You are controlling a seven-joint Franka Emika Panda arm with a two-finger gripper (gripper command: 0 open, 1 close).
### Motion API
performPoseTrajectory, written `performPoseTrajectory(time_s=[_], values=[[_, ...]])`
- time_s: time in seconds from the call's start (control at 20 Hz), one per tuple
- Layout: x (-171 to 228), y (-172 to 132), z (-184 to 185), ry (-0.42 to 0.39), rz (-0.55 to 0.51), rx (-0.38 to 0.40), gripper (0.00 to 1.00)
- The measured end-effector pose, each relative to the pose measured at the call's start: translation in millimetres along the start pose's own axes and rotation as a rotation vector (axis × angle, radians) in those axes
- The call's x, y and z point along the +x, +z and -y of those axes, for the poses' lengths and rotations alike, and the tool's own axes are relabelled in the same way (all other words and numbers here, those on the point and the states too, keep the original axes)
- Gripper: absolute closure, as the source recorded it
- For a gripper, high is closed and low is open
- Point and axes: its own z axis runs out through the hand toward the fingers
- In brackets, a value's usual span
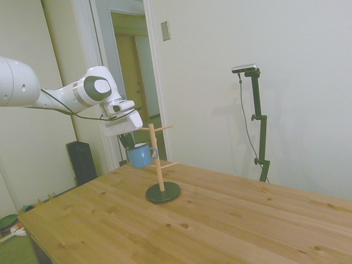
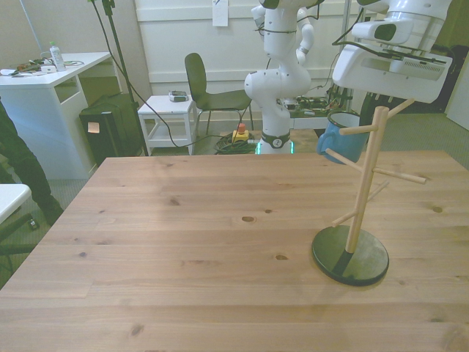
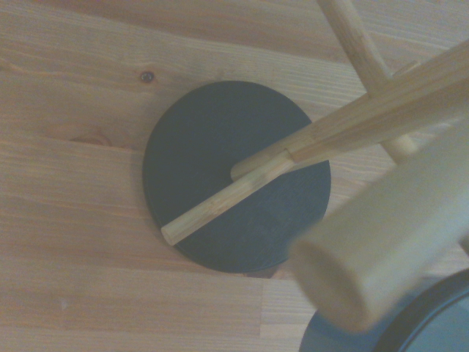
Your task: Hang the mug
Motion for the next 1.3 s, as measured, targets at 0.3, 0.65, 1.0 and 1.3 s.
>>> performPoseTrajectory(time_s=[0.3, 0.65, 1.0, 1.3], values=[[2, -1, 7, -0.003, -0.004, 0.011, 1.00], [6, 2, 15, -0.004, -0.003, 0.020, 1.00], [13, 10, 27, 0.010, 0.001, 0.022, 0.00], [19, 15, 24, 0.027, 0.005, 0.014, 0.00]])
